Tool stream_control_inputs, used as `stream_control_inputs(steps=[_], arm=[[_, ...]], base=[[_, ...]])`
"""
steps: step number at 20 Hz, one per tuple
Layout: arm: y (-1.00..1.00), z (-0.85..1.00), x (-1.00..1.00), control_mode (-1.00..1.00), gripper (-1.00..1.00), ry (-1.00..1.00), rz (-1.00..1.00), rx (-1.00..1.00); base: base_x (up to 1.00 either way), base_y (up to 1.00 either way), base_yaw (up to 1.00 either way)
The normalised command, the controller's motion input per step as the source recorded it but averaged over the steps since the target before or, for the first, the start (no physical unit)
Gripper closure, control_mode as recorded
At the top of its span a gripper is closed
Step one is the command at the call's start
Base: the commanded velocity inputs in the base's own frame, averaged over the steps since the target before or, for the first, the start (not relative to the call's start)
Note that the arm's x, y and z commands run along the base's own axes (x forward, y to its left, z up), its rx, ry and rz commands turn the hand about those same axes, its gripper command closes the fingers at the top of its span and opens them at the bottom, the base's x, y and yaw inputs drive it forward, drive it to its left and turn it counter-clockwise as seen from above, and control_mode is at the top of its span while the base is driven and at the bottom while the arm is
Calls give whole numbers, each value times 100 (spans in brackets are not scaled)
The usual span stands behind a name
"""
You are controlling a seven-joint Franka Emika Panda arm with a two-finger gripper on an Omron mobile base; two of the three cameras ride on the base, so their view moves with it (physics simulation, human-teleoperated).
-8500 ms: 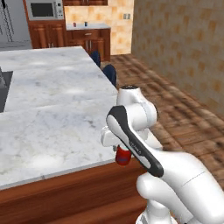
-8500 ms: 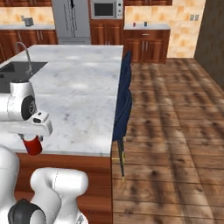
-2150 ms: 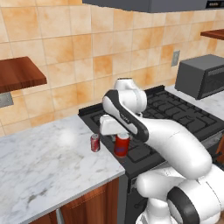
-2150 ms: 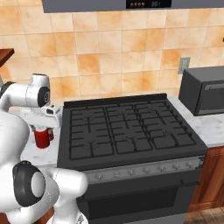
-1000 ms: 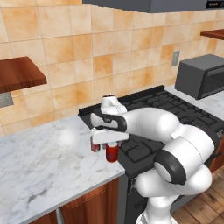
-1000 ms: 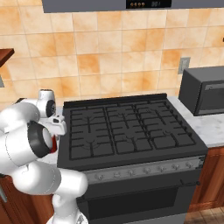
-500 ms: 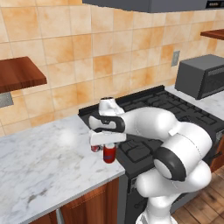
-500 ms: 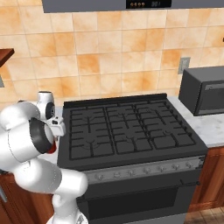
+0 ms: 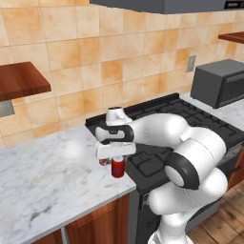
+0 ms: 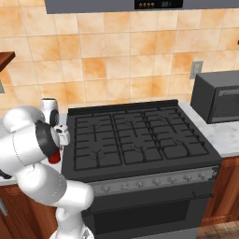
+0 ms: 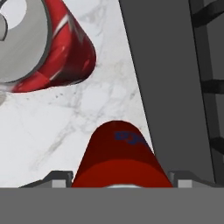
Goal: Four empty soda cans are scattered around the kitchen. Gather all the cans and cluster them next to the stove for recycling.
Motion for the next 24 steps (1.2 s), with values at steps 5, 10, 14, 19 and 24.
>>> stream_control_inputs(steps=[5,10,14,19,24], arm=[[5,-23,4,-100,100,0,0,0],[5,-27,0,-100,100,0,0,0],[1,-29,0,-100,100,1,0,0],[0,-13,0,-100,100,0,0,0],[0,0,0,-100,-100,0,0,0]], base=[[0,0,0],[0,0,0],[0,0,0],[0,0,0],[0,0,0]])
